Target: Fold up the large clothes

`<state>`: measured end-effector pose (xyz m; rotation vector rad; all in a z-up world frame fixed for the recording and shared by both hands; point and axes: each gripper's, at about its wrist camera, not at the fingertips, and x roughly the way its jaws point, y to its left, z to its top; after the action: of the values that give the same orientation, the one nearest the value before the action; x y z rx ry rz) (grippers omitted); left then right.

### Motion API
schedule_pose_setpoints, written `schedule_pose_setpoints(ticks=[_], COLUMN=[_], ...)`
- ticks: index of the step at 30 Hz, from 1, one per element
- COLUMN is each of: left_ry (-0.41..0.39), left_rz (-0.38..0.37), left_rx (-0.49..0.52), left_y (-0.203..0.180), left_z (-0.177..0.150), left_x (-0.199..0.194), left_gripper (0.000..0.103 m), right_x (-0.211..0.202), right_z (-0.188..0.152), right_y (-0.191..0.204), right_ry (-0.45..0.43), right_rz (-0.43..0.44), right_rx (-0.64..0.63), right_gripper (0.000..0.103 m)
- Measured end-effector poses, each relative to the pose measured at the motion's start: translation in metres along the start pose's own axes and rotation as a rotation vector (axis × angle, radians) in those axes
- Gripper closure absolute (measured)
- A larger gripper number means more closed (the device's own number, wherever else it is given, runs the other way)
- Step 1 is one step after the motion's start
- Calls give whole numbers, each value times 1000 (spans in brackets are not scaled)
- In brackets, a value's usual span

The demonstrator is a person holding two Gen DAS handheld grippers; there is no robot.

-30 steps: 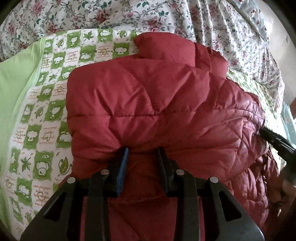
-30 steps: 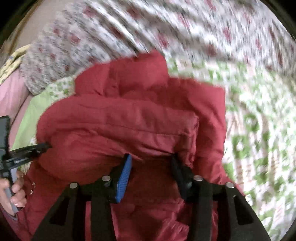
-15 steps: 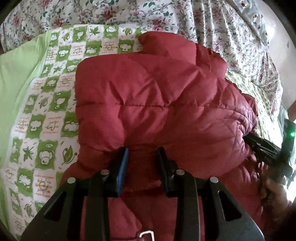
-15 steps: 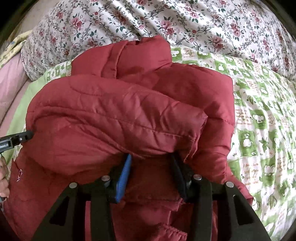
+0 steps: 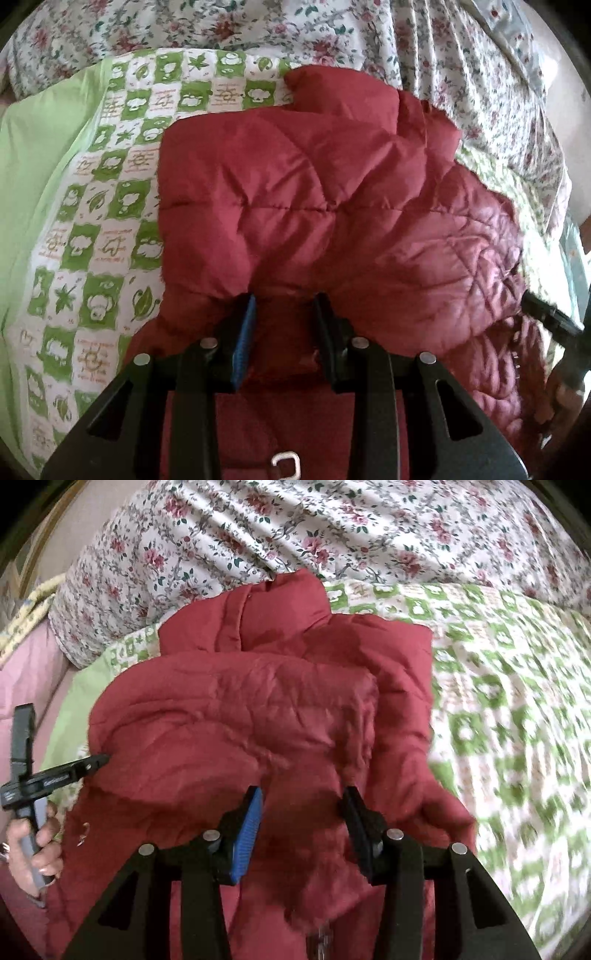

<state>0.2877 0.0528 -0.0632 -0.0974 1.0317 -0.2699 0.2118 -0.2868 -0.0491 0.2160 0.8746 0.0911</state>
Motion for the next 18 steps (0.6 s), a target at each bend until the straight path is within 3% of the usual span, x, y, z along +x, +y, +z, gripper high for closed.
schedule_pose_setpoints(ticks=[18], left_ry=[-9], left_rz=[-72], left_rx=[-41], left_y=[5], left_z=[-67], left_x=[-70], left_gripper=[72], right_x=[-61], right_z=[-39], right_y=[-3], right_ry=[-1], right_rz=[15], right_rx=[-2], right_gripper=[56])
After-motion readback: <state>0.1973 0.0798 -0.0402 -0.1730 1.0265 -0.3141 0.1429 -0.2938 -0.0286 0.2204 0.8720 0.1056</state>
